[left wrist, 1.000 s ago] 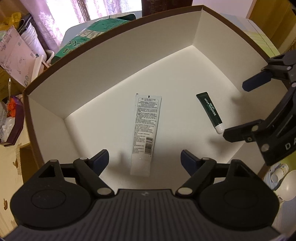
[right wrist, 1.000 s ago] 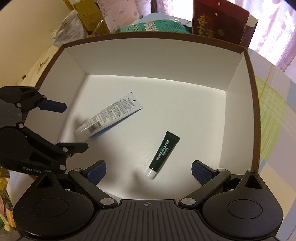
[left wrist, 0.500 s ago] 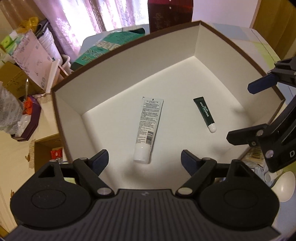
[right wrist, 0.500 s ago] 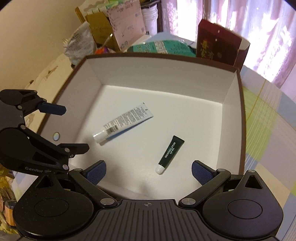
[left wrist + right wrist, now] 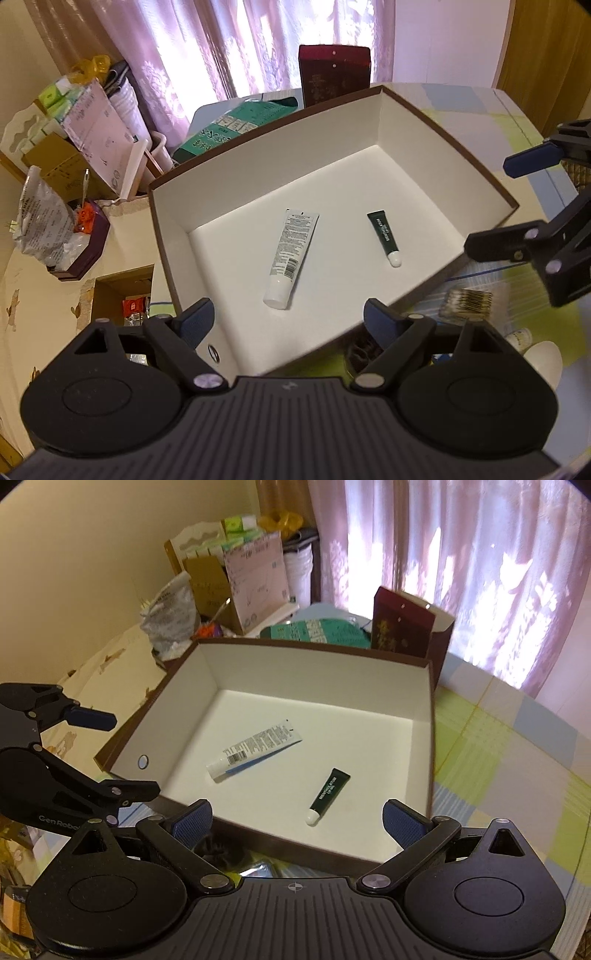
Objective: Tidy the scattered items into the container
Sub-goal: 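Grasp the white hair clip with the right gripper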
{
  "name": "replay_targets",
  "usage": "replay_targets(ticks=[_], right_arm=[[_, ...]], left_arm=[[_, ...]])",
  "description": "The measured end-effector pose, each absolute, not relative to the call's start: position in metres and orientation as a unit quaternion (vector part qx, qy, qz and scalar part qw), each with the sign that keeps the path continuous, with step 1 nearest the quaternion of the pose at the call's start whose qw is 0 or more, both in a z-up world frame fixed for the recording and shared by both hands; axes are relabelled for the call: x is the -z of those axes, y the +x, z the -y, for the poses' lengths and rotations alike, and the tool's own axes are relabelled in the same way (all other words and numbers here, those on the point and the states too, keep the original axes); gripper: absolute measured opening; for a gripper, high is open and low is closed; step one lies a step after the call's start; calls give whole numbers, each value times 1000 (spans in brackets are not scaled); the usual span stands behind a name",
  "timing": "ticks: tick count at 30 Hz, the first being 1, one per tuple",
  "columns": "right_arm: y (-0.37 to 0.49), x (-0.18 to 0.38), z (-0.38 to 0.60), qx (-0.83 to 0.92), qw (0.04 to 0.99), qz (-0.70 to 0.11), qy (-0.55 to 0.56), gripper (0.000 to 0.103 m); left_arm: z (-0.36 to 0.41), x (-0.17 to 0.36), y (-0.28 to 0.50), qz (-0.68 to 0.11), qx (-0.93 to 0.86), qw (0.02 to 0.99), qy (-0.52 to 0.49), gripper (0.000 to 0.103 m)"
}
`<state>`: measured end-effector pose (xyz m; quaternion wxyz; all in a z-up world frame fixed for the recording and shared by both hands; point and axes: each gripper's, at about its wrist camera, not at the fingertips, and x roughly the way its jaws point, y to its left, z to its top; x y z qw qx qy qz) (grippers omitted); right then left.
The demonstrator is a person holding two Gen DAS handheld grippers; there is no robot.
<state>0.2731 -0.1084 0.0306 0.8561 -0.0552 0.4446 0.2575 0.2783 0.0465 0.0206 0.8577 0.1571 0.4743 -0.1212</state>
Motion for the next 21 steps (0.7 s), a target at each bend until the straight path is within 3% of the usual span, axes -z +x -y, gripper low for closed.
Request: replay_targets(ticks=[9, 21], right_arm=[[221, -31, 137, -269, 878, -394, -45, 103], [149, 6, 159, -297, 878, -374, -35, 103]], left_arm=[[-55, -23, 226, -463, 114, 868, 137, 89], [-72, 25, 169, -494, 95, 859, 95, 88]])
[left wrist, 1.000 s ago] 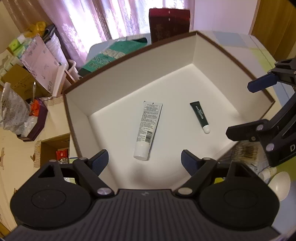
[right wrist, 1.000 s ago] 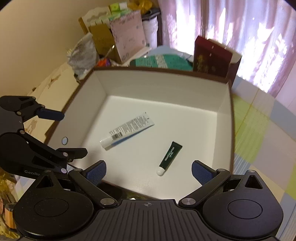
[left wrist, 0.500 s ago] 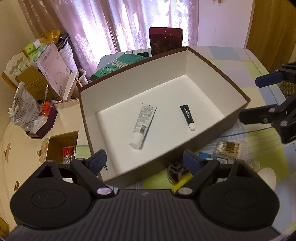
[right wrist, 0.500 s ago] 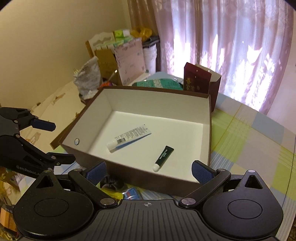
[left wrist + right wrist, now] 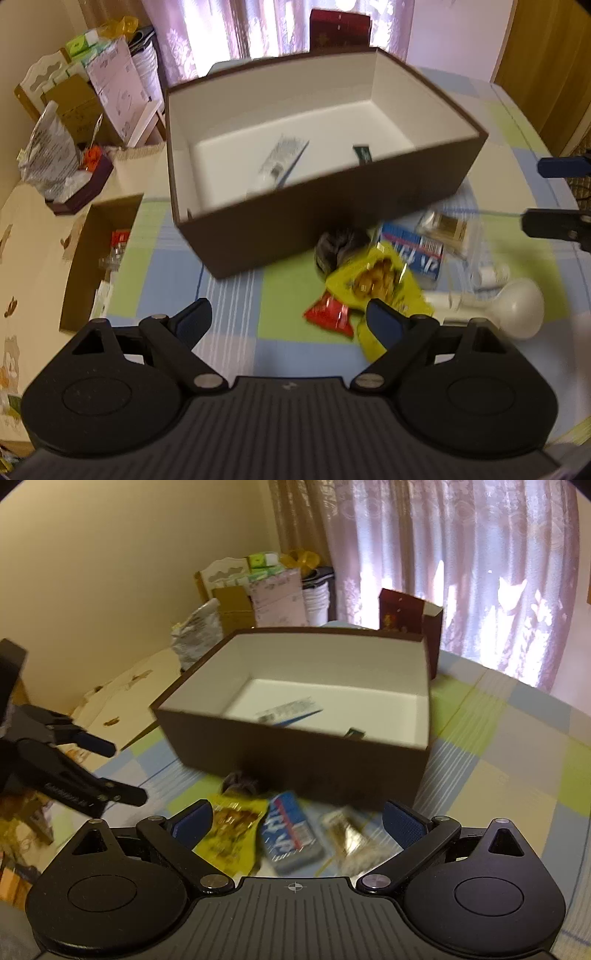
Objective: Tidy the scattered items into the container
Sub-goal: 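Grasp the white hair clip with the right gripper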
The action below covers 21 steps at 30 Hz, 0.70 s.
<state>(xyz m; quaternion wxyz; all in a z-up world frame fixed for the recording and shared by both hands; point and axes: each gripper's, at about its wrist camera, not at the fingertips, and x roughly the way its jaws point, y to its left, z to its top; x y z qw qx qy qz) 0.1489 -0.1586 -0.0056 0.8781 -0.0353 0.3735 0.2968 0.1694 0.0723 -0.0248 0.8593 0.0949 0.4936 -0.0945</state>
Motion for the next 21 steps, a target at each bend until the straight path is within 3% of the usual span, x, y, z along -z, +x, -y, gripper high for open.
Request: replay_targets(ticks=[10, 13, 21], right_arm=[[101, 50, 150, -317, 861, -371, -143, 102], [97, 64, 146, -329, 848, -378, -171, 75], [84, 88, 130, -355, 829, -351, -250, 75]], left_arm=[[-82, 65, 143, -531, 98, 838, 78, 88], [-79, 74, 139, -538, 103, 832, 84, 88], [-91, 90, 138, -557, 83, 823, 74, 88]])
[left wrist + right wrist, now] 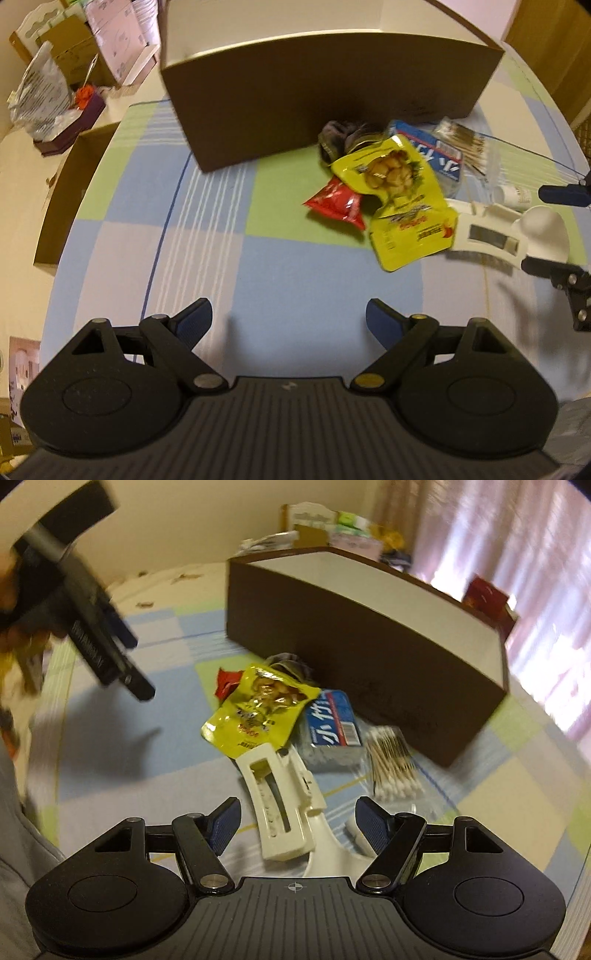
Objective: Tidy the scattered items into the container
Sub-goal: 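Grasp the white hair clip with the right gripper, then grasp the yellow snack packet with the left gripper while the right holds the clip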
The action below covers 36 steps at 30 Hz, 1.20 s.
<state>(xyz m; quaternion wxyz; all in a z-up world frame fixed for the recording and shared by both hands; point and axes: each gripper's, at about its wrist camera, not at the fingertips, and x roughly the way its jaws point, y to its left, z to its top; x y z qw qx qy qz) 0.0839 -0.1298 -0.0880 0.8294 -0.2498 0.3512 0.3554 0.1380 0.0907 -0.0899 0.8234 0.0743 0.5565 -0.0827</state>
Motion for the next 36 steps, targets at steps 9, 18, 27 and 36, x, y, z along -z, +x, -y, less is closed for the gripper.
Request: replay_targets(ticks=[9, 18, 27, 36], right_arm=[[80, 118, 107, -365, 810, -312, -337, 51], [67, 123, 109, -368, 810, -267, -370, 43], [83, 82, 145, -355, 857, -324, -184, 43], [82, 63, 188, -291, 888, -351, -66, 43]], left_arm=[[-102, 92, 137, -561, 68, 823, 64, 88], [-106, 95, 136, -560, 71, 824, 55, 87], [-89, 92, 139, -538, 118, 834, 32, 80], [-63, 92, 149, -529, 169, 831, 19, 78]])
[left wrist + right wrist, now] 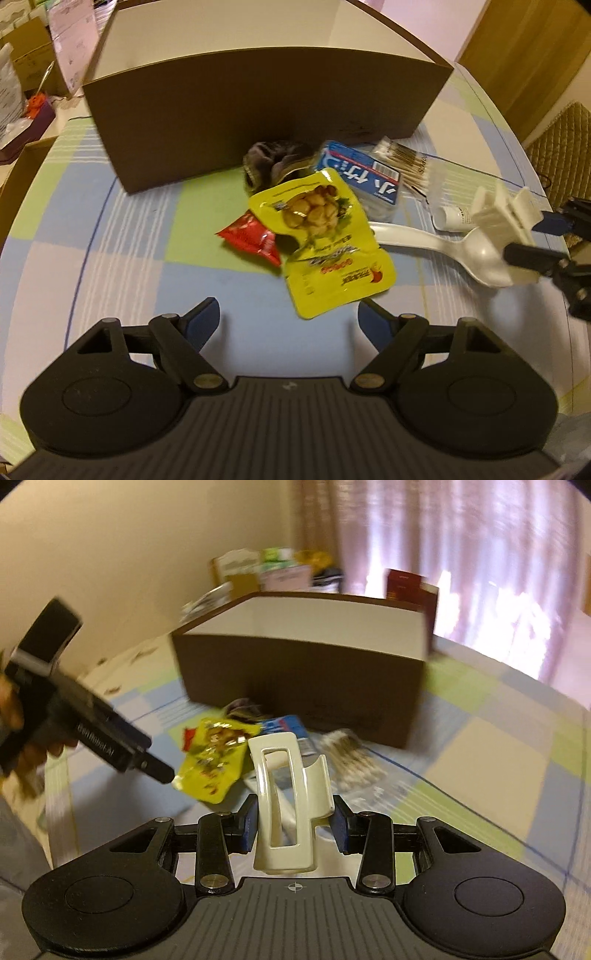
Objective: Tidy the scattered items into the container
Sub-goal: 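Grasp the yellow snack packet with the left gripper while the right holds the clip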
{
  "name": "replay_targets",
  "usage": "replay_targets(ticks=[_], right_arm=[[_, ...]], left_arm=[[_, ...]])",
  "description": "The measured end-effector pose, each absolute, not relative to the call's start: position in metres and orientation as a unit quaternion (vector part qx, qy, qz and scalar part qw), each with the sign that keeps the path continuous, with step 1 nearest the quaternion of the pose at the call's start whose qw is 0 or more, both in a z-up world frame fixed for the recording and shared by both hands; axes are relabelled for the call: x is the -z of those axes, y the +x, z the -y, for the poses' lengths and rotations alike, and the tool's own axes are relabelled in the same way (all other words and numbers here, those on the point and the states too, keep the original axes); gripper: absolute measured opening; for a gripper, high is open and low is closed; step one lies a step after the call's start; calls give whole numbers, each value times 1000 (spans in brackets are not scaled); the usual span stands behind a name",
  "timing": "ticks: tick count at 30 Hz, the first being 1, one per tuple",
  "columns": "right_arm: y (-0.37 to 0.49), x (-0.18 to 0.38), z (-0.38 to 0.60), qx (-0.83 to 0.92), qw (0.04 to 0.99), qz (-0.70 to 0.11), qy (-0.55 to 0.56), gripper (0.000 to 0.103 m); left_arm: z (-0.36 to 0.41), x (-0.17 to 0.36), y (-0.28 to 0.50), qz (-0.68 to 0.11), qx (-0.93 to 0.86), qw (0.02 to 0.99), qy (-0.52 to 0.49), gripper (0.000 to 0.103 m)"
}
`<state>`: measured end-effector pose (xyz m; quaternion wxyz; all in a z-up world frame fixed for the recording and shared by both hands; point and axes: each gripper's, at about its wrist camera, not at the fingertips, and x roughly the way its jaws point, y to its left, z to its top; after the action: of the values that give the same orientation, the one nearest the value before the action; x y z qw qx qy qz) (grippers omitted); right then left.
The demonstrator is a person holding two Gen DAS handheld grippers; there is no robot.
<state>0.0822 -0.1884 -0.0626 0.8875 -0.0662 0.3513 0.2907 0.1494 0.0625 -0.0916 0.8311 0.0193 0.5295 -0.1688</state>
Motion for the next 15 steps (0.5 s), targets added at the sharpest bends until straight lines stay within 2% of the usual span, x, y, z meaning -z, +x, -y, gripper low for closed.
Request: replay_targets(ticks=[15], right_arm=[[84, 64, 223, -233, 900, -367, -13, 43]], left_arm=[[-30, 111, 184, -522, 164, 837, -6, 81]])
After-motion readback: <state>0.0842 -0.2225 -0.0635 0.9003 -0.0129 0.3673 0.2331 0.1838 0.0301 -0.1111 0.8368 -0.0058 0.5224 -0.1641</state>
